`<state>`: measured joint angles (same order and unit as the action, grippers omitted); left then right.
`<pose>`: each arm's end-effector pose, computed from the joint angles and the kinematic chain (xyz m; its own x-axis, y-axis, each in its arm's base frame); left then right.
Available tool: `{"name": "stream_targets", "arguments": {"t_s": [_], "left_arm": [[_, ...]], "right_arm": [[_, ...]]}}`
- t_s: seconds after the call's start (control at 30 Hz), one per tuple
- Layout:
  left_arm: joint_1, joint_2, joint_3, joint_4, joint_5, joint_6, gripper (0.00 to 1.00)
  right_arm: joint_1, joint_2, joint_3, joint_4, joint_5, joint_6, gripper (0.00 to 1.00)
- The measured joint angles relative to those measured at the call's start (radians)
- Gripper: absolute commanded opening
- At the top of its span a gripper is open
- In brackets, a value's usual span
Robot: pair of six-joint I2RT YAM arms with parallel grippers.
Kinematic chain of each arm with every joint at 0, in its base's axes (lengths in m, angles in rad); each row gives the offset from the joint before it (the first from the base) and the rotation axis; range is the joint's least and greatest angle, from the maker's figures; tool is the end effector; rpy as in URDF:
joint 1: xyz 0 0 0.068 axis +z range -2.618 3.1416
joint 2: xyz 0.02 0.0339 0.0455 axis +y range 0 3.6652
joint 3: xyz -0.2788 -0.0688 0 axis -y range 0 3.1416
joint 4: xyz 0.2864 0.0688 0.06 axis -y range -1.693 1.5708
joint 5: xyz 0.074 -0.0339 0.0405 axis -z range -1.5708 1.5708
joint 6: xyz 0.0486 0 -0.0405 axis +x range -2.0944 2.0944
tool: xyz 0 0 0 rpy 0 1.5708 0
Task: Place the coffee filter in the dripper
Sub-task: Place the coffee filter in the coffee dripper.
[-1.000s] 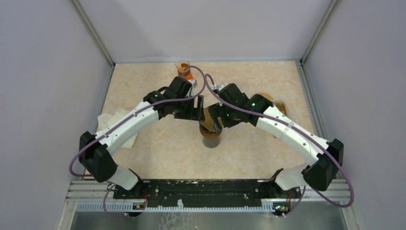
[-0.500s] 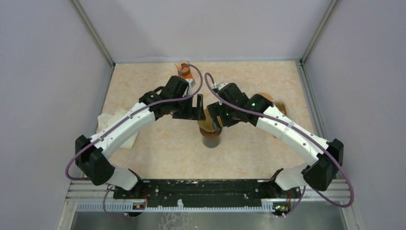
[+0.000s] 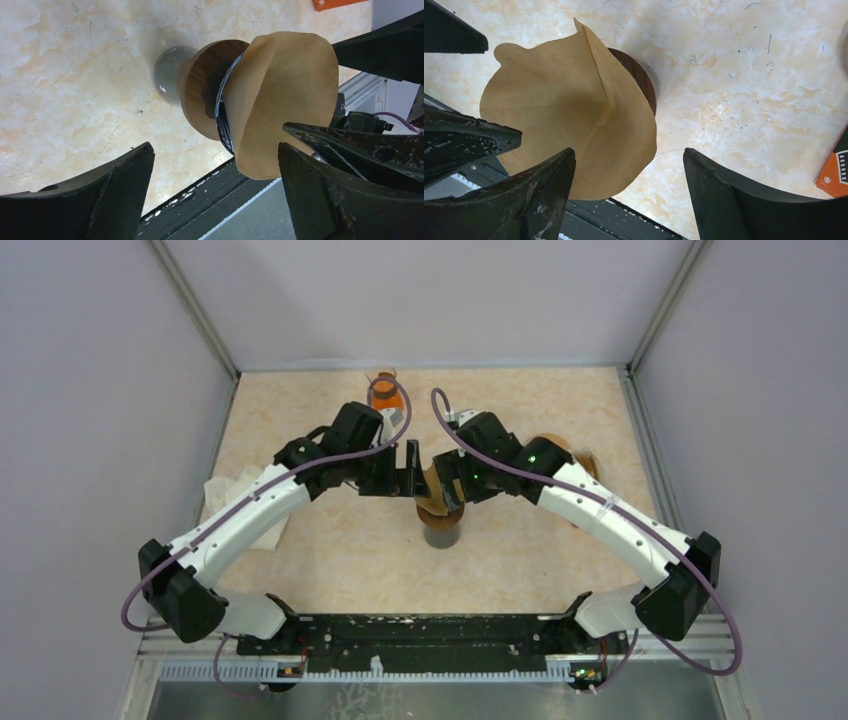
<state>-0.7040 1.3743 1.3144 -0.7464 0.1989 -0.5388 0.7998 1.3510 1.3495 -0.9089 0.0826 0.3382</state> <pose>0.2524 -0.2269 0.3419 -0.8513 0.0630 -0.5209 0.3518 0.8051 -0.4776 0.2264 0.2273 0.3485 -0.7446 -0.2919 -0.6003 -0.4584 0.8773 0.1421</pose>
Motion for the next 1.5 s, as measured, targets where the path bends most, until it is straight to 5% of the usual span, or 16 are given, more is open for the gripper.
{"name": "stream_targets", "arguments": {"t_s": [0.7, 1.5], "left_arm": [[-0.014, 0.077, -0.003, -0.080, -0.072, 0.020, 0.85], [-0.014, 0.063, 0.013, -0.105, -0.060, 0.050, 0.92]], "right_arm": [[0.000, -0.009, -0.015, -0.031, 0.007, -0.006, 0.80], [0.000, -0.060, -0.034, -0.032, -0.002, -0.041, 0.80]]}}
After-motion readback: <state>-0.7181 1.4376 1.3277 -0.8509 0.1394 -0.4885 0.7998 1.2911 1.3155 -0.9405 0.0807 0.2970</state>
